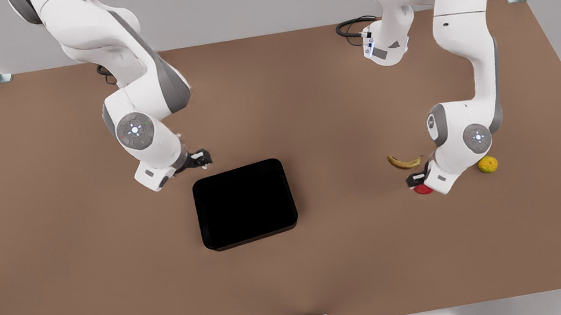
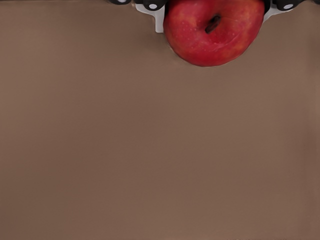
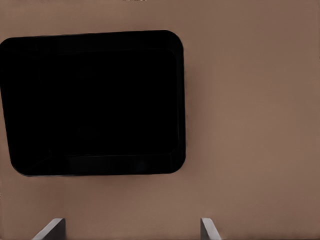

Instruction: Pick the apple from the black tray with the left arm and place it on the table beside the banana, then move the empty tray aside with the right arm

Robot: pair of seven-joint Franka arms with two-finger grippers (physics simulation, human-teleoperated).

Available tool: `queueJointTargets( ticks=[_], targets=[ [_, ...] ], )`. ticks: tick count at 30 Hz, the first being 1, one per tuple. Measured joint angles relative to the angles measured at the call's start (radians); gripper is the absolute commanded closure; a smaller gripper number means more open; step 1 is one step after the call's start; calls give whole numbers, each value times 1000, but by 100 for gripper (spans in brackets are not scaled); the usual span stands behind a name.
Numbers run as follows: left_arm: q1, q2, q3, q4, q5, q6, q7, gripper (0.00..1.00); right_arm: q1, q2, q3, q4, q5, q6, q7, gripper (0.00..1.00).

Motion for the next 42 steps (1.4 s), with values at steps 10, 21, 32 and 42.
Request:
queueJointTargets(
  ticks=[10, 21, 32, 42],
  targets=[
    [-1, 97, 38, -22, -11, 136, 400, 0, -24, 125, -10, -40, -19, 375, 108, 0],
    [7, -223, 62, 323, 14, -336, 407, 0, -28, 236, -37, -47, -60, 517, -38, 0],
    [-67, -144, 56, 357, 42, -463, 268, 0, -29, 259, -39, -131, -84, 560, -163, 0],
    [-65, -153, 58, 356, 69, -485, 168, 0, -41, 340, -35, -128, -84, 570, -225, 1]
  ],
)
